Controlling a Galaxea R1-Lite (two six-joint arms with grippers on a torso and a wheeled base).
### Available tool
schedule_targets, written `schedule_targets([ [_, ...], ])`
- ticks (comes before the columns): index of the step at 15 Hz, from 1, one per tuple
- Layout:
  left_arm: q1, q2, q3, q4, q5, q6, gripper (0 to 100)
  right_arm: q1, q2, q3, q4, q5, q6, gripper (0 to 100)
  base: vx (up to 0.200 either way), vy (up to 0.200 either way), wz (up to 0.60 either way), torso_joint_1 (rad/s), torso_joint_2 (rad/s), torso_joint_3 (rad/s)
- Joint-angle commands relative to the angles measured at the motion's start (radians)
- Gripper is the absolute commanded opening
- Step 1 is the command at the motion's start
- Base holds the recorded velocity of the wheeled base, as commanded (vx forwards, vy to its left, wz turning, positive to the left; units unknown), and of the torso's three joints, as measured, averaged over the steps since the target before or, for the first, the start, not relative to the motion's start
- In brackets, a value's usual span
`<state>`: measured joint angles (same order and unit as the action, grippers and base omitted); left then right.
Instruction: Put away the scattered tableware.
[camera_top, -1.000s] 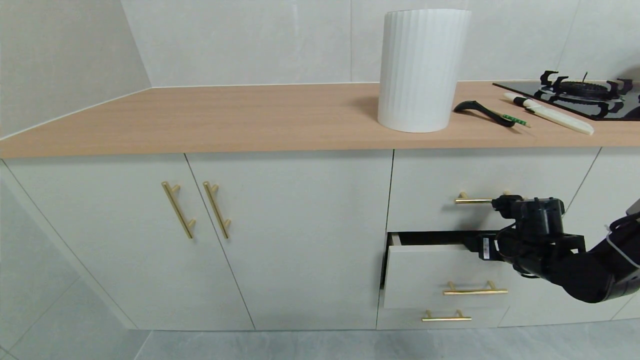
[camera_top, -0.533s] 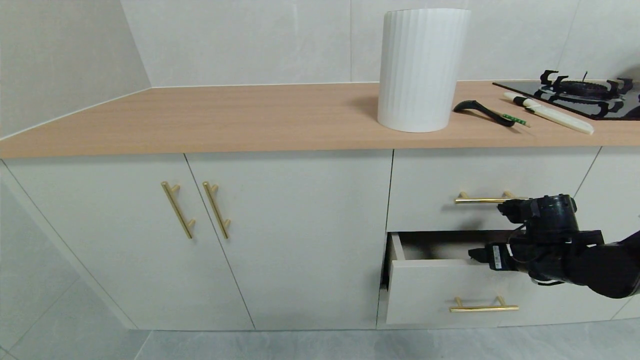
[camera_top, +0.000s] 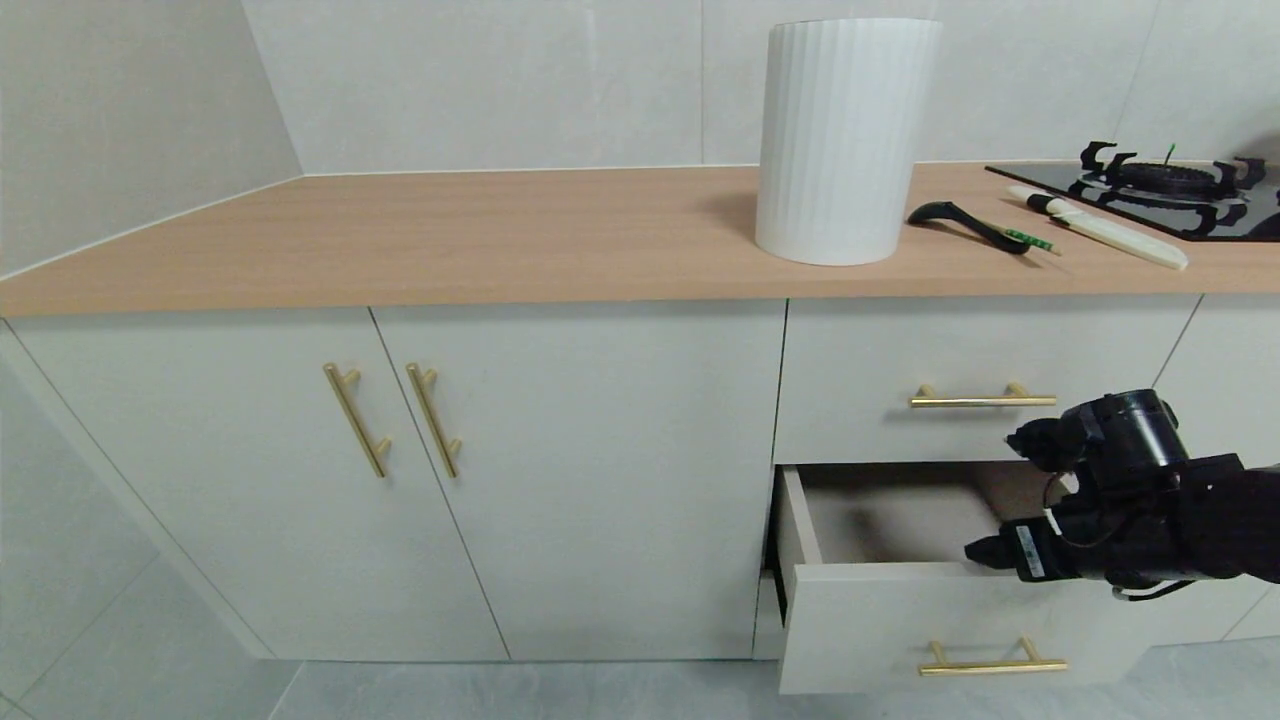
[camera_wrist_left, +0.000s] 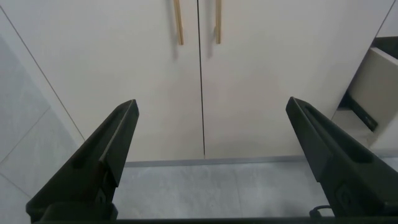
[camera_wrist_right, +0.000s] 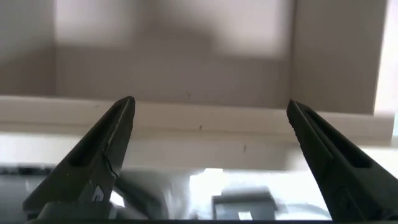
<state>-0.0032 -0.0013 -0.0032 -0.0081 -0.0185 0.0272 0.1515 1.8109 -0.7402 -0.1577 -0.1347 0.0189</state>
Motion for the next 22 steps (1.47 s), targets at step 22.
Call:
schedule_targets([
  [22,0.000,0.001,0.000,-0.001,0.000,0.000,100,0.151,-0.085,-0.031,0.708,-0.008,-0.123,100,0.000,0.000,0.00,0.000,0.00,0.000],
])
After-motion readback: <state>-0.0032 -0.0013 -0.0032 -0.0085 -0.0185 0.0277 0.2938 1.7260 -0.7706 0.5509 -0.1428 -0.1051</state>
